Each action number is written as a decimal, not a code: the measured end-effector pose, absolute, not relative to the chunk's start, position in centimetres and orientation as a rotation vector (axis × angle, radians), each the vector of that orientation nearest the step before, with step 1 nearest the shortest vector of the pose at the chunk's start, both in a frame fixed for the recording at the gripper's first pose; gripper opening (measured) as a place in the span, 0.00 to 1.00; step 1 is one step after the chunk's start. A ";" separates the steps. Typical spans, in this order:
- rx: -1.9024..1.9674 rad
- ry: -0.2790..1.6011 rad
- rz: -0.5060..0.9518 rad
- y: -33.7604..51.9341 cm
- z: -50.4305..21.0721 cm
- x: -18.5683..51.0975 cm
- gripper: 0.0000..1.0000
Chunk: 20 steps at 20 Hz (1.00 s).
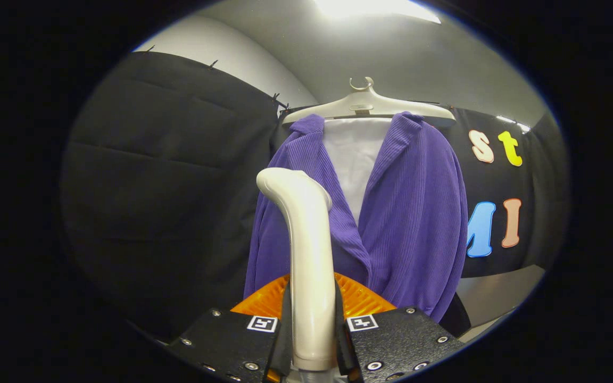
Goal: Iron the clothes twice with a garment steamer, once on the left side and once on the right side.
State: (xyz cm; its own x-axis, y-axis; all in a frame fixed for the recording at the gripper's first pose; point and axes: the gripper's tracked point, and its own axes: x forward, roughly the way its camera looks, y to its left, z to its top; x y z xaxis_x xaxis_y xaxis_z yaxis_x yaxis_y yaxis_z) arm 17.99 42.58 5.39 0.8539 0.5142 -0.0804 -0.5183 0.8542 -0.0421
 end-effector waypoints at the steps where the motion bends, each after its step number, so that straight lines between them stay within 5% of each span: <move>1: -0.065 0.079 0.541 42.3 4.7 17.7 0.33; 20: -0.113 0.270 0.586 40.4 -5.8 13.0 0.33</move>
State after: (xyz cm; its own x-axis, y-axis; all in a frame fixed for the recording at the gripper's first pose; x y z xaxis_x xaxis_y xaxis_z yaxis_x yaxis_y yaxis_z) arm 13.01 40.41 -5.75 0.7990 0.5307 -0.2829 -0.5600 0.8280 -0.0284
